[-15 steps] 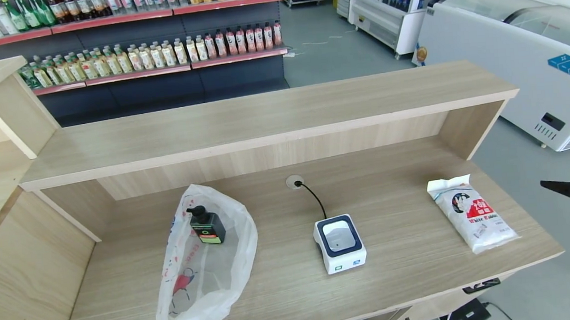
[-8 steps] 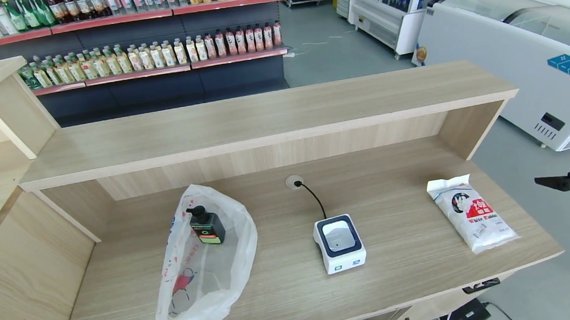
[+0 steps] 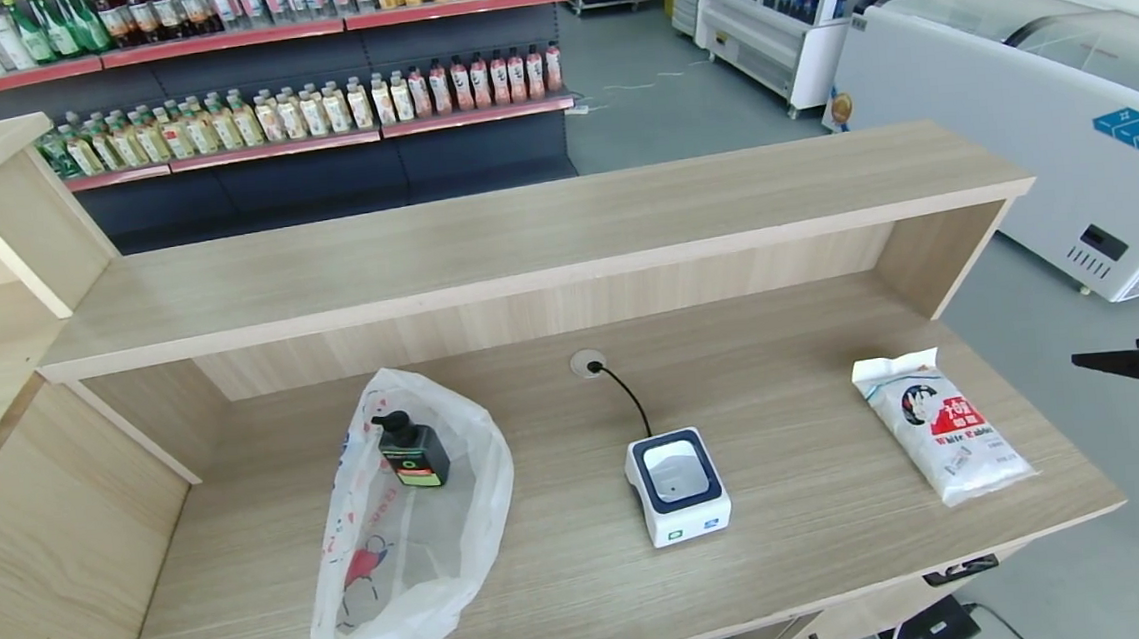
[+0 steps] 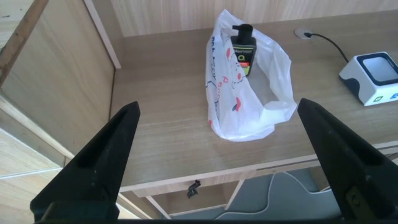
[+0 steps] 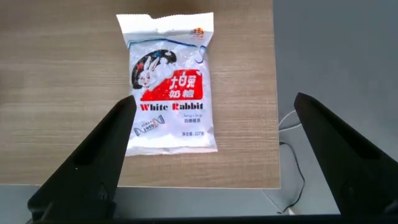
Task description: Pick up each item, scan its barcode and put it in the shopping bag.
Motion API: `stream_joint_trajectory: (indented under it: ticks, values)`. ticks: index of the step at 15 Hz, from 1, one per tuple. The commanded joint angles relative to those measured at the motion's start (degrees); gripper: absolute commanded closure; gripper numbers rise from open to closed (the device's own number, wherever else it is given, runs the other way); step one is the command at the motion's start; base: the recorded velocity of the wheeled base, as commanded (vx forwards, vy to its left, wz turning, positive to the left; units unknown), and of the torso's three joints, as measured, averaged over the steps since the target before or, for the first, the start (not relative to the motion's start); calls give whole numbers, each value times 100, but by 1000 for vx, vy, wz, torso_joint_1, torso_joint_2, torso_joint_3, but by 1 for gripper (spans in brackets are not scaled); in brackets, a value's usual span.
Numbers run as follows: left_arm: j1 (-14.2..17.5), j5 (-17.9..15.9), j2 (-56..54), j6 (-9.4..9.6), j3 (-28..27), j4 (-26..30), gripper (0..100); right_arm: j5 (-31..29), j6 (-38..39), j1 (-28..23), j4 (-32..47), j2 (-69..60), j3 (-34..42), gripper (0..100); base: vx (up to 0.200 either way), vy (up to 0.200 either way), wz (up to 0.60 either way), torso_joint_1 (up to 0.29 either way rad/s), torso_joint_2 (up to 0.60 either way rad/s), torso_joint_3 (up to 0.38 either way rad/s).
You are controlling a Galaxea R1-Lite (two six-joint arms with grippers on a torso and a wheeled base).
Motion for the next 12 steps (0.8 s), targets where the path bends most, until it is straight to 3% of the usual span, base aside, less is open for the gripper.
stream_joint_trajectory:
  ticks: [1,6,12]
  values:
    - [2,-1,0,0,0,-2,0,-51,377,214,26,529,-541,0,0,0,0,0,0,0]
    - [2,-1,0,0,0,-2,0,-824,456,407,360,1065,-1077,0,0,0,0,0,0,0]
    - [2,-1,0,0,0,-2,0,-771,518,706,413,1522,-1375,0,0,0,0,0,0,0]
